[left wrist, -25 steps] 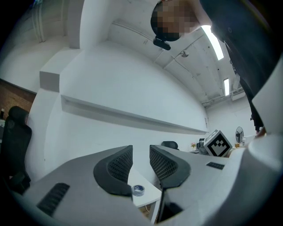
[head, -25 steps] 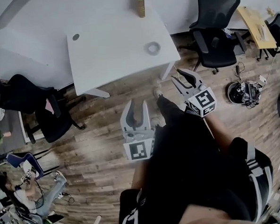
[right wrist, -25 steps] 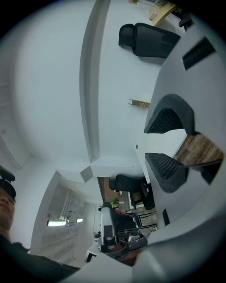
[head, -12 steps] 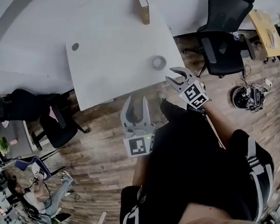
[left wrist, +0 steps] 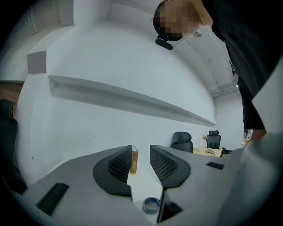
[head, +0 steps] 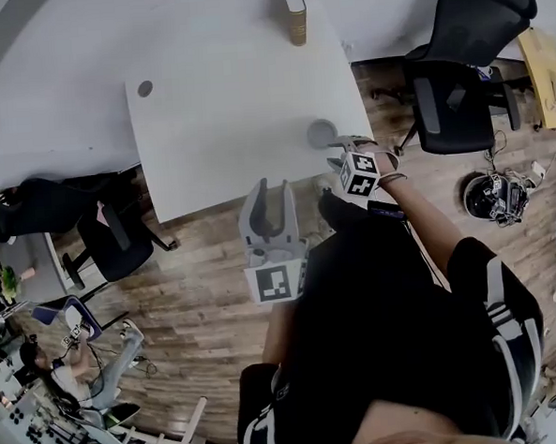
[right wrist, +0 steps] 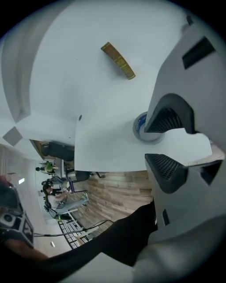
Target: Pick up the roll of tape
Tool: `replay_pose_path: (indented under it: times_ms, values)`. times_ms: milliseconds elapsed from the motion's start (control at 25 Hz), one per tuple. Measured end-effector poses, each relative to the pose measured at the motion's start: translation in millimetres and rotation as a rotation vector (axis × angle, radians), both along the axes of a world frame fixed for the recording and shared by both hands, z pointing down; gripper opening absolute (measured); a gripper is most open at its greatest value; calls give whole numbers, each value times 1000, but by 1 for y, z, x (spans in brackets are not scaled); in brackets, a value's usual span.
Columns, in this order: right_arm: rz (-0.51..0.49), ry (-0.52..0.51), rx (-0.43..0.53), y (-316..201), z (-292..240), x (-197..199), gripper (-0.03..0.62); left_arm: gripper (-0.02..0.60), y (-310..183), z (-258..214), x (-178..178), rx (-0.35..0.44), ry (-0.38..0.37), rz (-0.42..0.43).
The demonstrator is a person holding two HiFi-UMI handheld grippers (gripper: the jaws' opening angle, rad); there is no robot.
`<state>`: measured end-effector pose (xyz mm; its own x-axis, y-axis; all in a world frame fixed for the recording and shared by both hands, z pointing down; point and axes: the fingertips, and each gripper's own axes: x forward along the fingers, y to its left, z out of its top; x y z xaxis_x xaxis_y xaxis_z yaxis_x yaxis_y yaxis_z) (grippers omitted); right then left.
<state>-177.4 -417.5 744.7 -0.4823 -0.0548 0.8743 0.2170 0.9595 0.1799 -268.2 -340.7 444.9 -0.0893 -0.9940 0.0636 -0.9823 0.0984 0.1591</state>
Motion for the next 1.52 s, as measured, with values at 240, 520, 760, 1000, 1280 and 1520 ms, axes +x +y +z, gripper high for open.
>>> replay_pose_path:
  times_ms: [240,520,760,1000,1280,1520]
  values:
    - [-128,119,58,-16,54,-9,169,123,-25,11,-14,-37,9,-24]
    - [-194,210,34,-18,85,-10,173,123,-32,16,-23,-67,14,-63]
    - [-223,237,66,-21,99,-12,114,107,-25,21,-30,-82,10,-95]
    - [-234,251,79,-16,98,-12,84,61,-10,17,-32,-70,3,-107]
    - [-176,247,83,11,83,3,83,28,34,8,-21,-37,0,-92]
    - [-33,158,104,53,50,23,80,23,99,2,-3,32,-68,-33]
